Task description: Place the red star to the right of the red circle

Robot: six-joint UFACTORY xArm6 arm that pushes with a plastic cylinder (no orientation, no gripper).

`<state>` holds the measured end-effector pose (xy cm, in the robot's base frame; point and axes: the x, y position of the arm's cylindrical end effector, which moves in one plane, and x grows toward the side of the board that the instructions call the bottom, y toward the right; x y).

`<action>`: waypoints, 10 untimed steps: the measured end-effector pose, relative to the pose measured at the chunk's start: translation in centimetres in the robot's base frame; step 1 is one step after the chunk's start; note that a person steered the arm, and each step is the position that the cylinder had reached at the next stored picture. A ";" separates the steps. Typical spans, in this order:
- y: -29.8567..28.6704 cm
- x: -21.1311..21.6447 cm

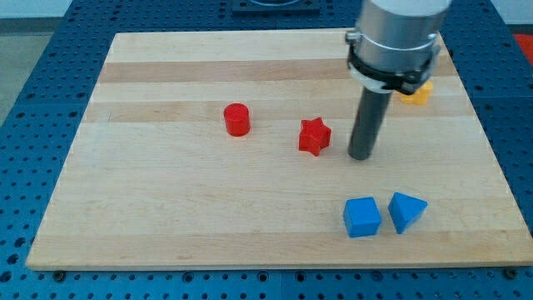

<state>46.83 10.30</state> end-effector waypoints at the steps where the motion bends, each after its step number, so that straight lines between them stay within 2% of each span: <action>1: -2.0 -2.6; 2: -5.0 -4.9; 3: -4.3 -4.4; 4: -2.6 -1.3; 5: -3.9 1.5; 6: -6.6 0.9; 7: -6.7 -2.1; 10: -4.9 -3.1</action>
<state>43.73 5.42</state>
